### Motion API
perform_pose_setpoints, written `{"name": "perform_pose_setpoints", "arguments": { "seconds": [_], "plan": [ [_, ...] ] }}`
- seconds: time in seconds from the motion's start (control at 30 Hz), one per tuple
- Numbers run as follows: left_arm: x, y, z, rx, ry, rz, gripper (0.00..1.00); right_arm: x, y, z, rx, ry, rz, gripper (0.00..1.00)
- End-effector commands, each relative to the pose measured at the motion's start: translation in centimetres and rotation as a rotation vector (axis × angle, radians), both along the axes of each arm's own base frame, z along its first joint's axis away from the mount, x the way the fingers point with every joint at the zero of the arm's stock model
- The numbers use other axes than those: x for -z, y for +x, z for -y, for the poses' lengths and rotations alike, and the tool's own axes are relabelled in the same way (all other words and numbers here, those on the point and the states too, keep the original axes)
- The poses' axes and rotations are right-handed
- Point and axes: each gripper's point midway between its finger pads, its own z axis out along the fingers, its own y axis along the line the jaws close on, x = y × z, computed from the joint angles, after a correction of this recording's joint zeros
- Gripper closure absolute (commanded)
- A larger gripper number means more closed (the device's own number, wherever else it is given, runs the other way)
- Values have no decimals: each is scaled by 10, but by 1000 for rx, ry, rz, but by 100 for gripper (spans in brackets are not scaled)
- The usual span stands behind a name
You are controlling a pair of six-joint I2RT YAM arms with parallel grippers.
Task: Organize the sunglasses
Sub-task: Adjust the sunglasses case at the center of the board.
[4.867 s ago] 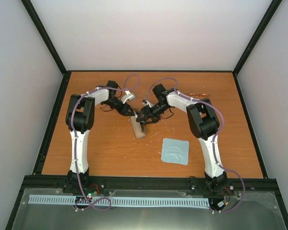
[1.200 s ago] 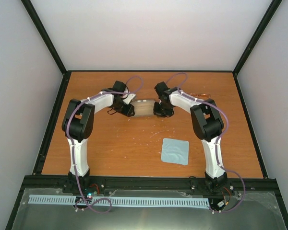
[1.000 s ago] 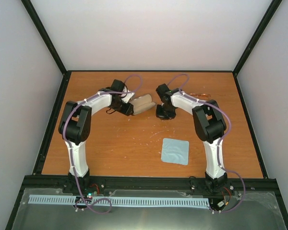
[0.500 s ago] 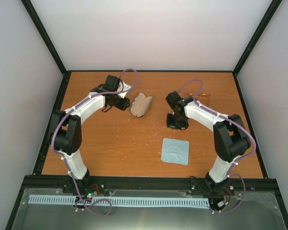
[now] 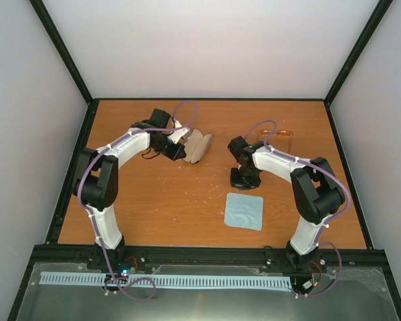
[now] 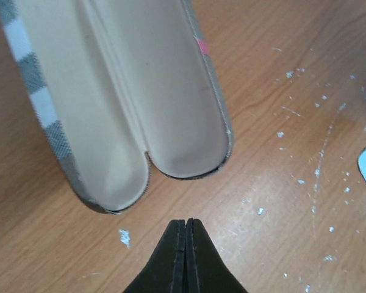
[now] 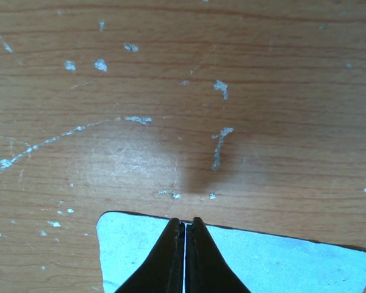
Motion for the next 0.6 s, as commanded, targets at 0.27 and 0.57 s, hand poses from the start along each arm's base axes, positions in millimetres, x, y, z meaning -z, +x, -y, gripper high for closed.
{"name": "perform_pose_setpoints", "arguments": {
  "seconds": [0.27,0.57],
  "plan": [
    [36,-16,13,97,-9,-114,99,28,-17,1,-23,-39,-100,97],
    [58,11,8,75,72,-70,99,34,-26,-1,-46,-45,-134,97]
  ]
}}
